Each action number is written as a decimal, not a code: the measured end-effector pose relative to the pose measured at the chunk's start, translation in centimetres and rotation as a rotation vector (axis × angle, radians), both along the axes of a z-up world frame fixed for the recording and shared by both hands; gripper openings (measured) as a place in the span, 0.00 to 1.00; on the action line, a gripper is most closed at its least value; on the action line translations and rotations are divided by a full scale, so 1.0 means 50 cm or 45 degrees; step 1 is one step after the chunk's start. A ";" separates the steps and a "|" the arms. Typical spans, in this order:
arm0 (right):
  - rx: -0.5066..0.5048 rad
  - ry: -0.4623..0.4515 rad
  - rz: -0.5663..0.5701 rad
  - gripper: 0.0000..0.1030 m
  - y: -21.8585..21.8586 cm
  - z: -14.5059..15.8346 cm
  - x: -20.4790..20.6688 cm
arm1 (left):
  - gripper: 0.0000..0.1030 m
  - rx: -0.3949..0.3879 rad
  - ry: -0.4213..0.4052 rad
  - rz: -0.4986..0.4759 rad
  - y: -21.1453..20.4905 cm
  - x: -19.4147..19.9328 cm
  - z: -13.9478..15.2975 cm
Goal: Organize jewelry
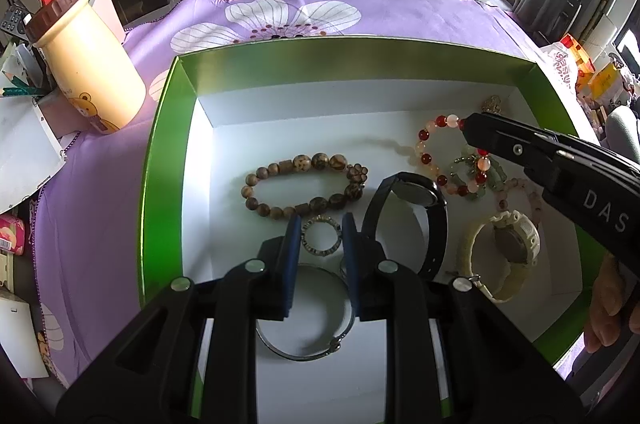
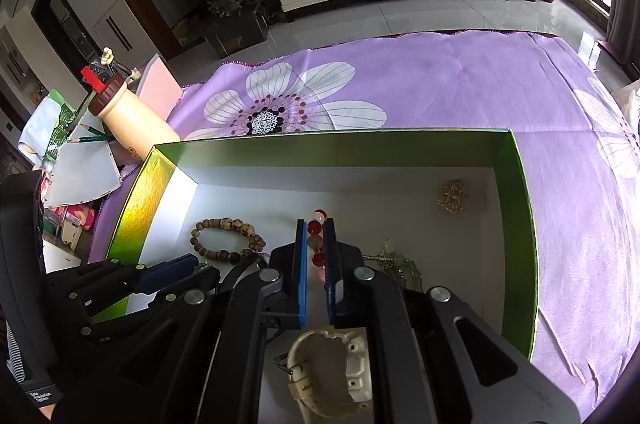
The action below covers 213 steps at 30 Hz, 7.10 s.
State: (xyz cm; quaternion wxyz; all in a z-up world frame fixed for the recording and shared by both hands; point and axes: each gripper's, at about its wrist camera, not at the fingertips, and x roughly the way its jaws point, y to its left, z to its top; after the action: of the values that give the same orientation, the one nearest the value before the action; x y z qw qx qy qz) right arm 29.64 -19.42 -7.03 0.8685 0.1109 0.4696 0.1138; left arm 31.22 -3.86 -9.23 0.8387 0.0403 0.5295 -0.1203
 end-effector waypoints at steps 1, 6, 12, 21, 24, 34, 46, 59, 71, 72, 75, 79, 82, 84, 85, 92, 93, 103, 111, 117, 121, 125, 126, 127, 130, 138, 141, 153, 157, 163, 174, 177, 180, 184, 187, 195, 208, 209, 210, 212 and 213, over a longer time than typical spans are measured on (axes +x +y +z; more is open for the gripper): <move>-0.002 0.002 0.000 0.07 0.001 -0.001 0.001 | 0.20 0.001 0.001 0.001 0.000 0.000 0.000; -0.013 0.008 0.003 0.07 0.002 -0.002 0.002 | 0.20 0.000 0.005 0.005 0.000 0.002 -0.002; -0.026 0.011 0.003 0.07 0.004 -0.003 0.003 | 0.20 0.005 0.007 0.007 0.001 0.002 -0.003; -0.044 0.022 0.001 0.07 0.008 -0.005 0.005 | 0.20 0.007 0.011 0.009 0.001 0.003 -0.004; -0.052 0.023 0.004 0.07 0.010 -0.006 0.004 | 0.20 0.007 0.013 0.012 0.002 0.004 -0.006; -0.057 0.031 0.002 0.07 0.009 -0.007 0.004 | 0.20 0.012 0.018 0.013 0.003 0.006 -0.007; -0.060 0.035 0.002 0.07 0.009 -0.009 0.005 | 0.20 0.015 0.029 0.018 0.002 0.008 -0.010; -0.062 0.036 0.002 0.07 0.009 -0.010 0.004 | 0.20 0.019 0.030 0.017 0.003 0.009 -0.010; -0.063 0.036 0.001 0.07 0.007 -0.011 0.002 | 0.20 0.020 0.029 0.021 0.002 0.009 -0.010; -0.063 0.036 0.001 0.07 0.007 -0.011 0.002 | 0.20 0.020 0.028 0.022 0.003 0.009 -0.010; -0.062 0.037 0.000 0.07 0.007 -0.010 0.003 | 0.22 0.017 0.030 0.024 0.002 0.009 -0.009; -0.060 0.037 -0.007 0.07 0.004 -0.013 0.000 | 0.25 0.016 0.026 0.023 0.000 0.006 -0.008; -0.063 0.032 -0.012 0.10 0.002 -0.012 -0.003 | 0.30 -0.001 0.024 0.026 0.000 0.004 -0.005; -0.060 0.024 -0.018 0.15 0.001 -0.011 -0.004 | 0.34 -0.008 0.020 0.029 -0.002 0.003 -0.004; -0.060 0.022 -0.021 0.15 0.001 -0.008 -0.004 | 0.37 -0.010 0.019 0.030 -0.004 0.004 -0.003; -0.070 -0.008 -0.036 0.15 -0.008 0.004 -0.019 | 0.51 -0.026 0.001 0.030 -0.010 -0.003 0.007; -0.075 -0.014 -0.037 0.17 -0.009 0.007 -0.021 | 0.52 -0.028 0.000 0.031 -0.012 -0.005 0.009; -0.094 -0.138 -0.055 0.45 -0.028 0.058 -0.062 | 0.77 -0.027 -0.095 0.022 -0.021 -0.038 0.057; -0.129 -0.224 -0.086 0.61 -0.047 0.103 -0.115 | 0.85 -0.006 -0.171 0.026 -0.017 -0.078 0.109; -0.194 -0.273 -0.072 0.78 -0.044 0.135 -0.171 | 0.91 0.029 -0.229 0.053 -0.003 -0.118 0.148; -0.219 -0.259 -0.062 0.87 -0.044 0.144 -0.201 | 0.95 0.048 -0.273 0.070 0.006 -0.146 0.181; -0.236 -0.250 -0.057 0.95 -0.051 0.156 -0.231 | 0.98 0.060 -0.316 0.078 0.014 -0.176 0.216; -0.245 -0.250 -0.058 0.99 -0.053 0.161 -0.239 | 0.98 0.062 -0.324 0.083 0.015 -0.183 0.225; -0.251 -0.251 -0.058 0.99 -0.054 0.165 -0.244 | 0.98 0.067 -0.328 0.088 0.017 -0.188 0.231; -0.268 -0.254 -0.067 0.99 -0.059 0.181 -0.263 | 0.98 0.063 -0.336 0.099 0.018 -0.206 0.253; -0.312 -0.265 -0.084 0.99 -0.054 0.220 -0.306 | 0.98 0.040 -0.343 0.153 0.025 -0.253 0.300; -0.304 -0.261 -0.077 0.99 -0.052 0.229 -0.315 | 0.98 0.054 -0.331 0.186 0.032 -0.266 0.311; -0.322 -0.259 -0.094 0.99 -0.045 0.245 -0.322 | 0.98 0.082 -0.289 0.227 0.041 -0.276 0.325; -0.315 -0.254 -0.101 0.99 -0.049 0.242 -0.319 | 0.98 0.095 -0.286 0.228 0.033 -0.271 0.326; -0.310 -0.242 -0.102 0.99 -0.055 0.233 -0.310 | 0.98 0.107 -0.270 0.228 0.028 -0.263 0.319; -0.291 -0.214 -0.097 0.99 -0.060 0.212 -0.294 | 0.98 0.135 -0.253 0.232 0.020 -0.246 0.297; -0.288 -0.206 -0.094 0.99 -0.059 0.208 -0.289 | 0.98 0.137 -0.249 0.231 0.019 -0.243 0.294; -0.286 -0.206 -0.091 0.99 -0.058 0.208 -0.288 | 0.98 0.143 -0.256 0.238 0.021 -0.241 0.294; -0.289 -0.208 -0.090 0.99 -0.058 0.208 -0.288 | 0.98 0.137 -0.249 0.241 0.022 -0.239 0.292; -0.288 -0.206 -0.093 0.99 -0.058 0.207 -0.288 | 0.98 0.141 -0.249 0.238 0.020 -0.240 0.290; -0.290 -0.197 -0.094 0.99 -0.058 0.200 -0.285 | 0.98 0.144 -0.244 0.235 0.018 -0.238 0.286; -0.280 -0.185 -0.100 0.99 -0.055 0.187 -0.277 | 0.98 0.144 -0.242 0.243 0.018 -0.230 0.273; -0.280 -0.184 -0.100 0.99 -0.055 0.187 -0.277 | 0.98 0.142 -0.238 0.243 0.018 -0.229 0.271; -0.280 -0.184 -0.099 0.99 -0.053 0.187 -0.276 | 0.98 0.142 -0.232 0.246 0.019 -0.228 0.269; -0.279 -0.187 -0.098 0.99 -0.053 0.188 -0.276 | 0.98 0.141 -0.229 0.251 0.022 -0.226 0.270; -0.278 -0.189 -0.098 0.99 -0.052 0.189 -0.276 | 0.98 0.142 -0.227 0.253 0.023 -0.225 0.270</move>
State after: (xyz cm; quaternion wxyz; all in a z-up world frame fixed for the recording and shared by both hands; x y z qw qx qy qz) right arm 15.83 -22.05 2.42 0.9115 0.0249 0.4089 0.0366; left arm 19.98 -2.73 4.25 0.8867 0.0448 0.4601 -0.0029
